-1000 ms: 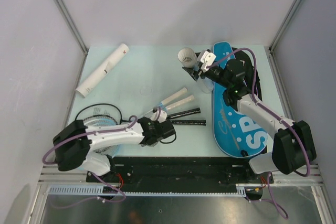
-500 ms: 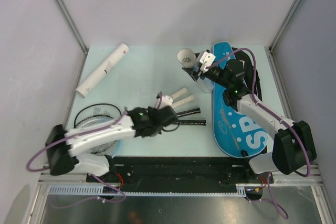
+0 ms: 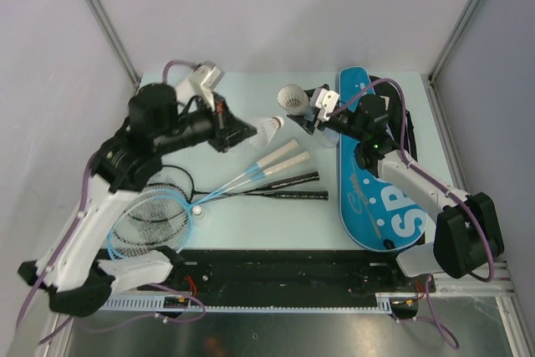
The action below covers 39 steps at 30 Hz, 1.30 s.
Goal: Pack up the badminton gear
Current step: Place the shuttlecock at the shuttle tube.
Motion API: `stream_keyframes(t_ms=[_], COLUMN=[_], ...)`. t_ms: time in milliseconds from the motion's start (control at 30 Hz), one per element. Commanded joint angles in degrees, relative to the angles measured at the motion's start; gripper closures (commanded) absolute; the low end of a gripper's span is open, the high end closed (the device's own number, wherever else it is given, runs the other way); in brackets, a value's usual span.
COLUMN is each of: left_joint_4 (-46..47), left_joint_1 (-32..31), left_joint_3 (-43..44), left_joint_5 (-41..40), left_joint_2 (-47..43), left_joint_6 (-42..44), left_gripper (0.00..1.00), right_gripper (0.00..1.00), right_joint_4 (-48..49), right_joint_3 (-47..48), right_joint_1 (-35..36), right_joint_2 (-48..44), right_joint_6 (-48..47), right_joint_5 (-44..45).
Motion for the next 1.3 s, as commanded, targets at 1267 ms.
stream_keyframes(t_ms=[1267], left_joint_4=[-4.69], left_joint_1=[8.76], left_joint_3=[9.81], left_joint_5=[5.0], left_joint_2=[15.71], left_joint_6=[0.1], left_gripper=[1.0], right_gripper=[0.6], right_joint_4=[-8.49], right_joint_3=[1.81], right_joint_1=[6.85], right_joint_2=[-1.56], right_joint_6=[-12.03], right_joint_5=[7.57])
